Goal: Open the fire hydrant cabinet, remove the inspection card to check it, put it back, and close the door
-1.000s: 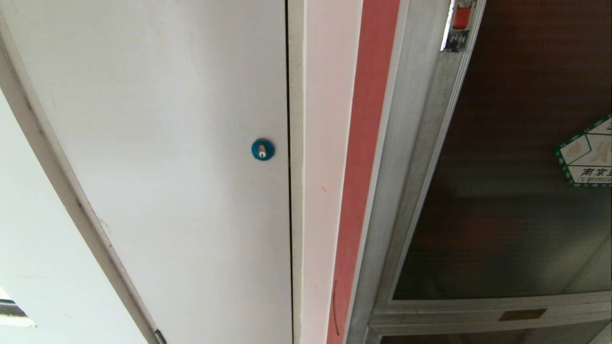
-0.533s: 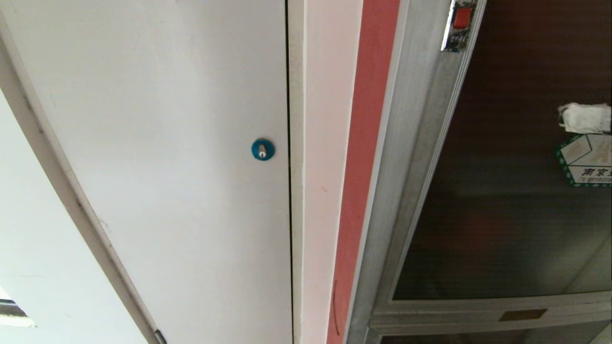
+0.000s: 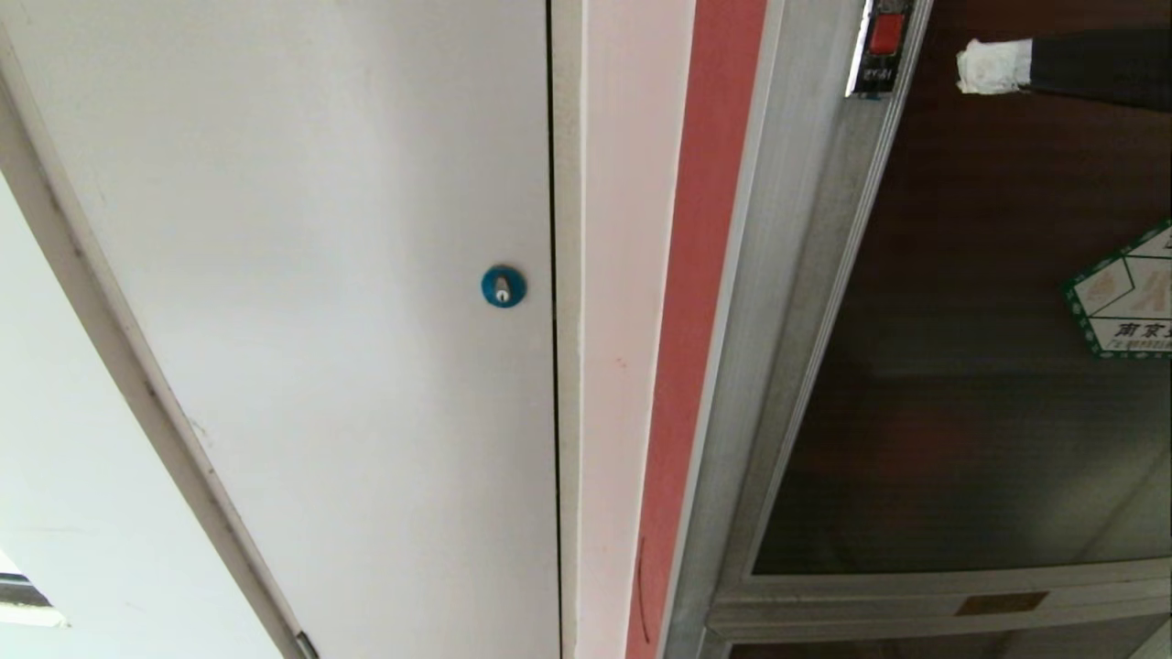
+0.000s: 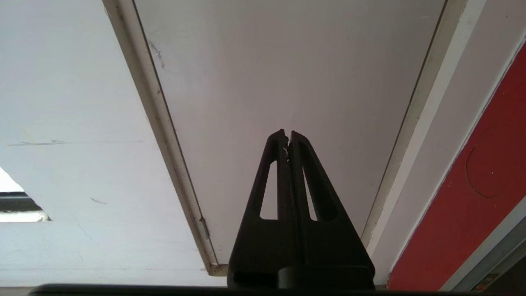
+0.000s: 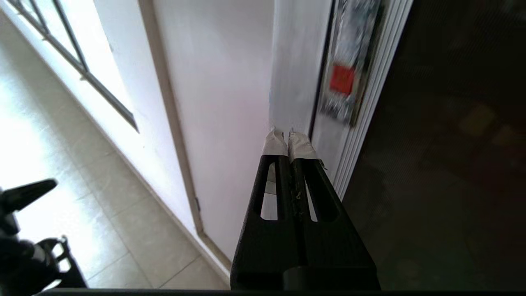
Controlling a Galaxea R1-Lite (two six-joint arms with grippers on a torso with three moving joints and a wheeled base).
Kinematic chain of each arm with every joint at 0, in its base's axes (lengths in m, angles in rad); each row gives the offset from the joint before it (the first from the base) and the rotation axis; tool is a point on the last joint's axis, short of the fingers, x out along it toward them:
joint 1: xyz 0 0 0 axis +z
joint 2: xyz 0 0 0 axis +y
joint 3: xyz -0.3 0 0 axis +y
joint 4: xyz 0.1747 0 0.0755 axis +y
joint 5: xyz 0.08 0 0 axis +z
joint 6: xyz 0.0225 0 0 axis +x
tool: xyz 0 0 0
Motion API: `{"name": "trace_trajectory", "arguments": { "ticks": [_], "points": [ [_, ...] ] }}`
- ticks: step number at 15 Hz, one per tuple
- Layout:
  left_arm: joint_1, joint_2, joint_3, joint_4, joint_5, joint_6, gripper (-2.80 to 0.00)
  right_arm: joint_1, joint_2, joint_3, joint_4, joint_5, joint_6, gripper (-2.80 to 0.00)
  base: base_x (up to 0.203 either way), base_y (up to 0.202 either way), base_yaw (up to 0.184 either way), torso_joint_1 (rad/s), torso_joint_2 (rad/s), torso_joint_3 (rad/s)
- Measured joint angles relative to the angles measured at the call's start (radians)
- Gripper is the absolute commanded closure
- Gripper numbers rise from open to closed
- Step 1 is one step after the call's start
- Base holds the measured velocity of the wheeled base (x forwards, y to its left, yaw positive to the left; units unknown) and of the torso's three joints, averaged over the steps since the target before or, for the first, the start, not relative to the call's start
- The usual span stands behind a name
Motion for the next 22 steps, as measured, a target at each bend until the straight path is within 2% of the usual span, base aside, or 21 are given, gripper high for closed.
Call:
{"name": "trace_trajectory", "arguments": {
  "ticks": [9, 22],
  "points": [
    [0.0, 0.0, 0.0, 0.0, 0.0, 0.0, 0.0, -0.003, 0.11, -0.13, 0.005, -0.053, -0.001, 0.0, 0.0, 0.0, 0.0, 0.0, 0.0, 0.0],
    [0.0, 0.0, 0.0, 0.0, 0.0, 0.0, 0.0, -0.029, 0.151, -0.15, 0.005, -0.073, 0.001, 0.0, 0.0, 0.0, 0.0, 0.0, 0.0, 0.0]
  ]
}}
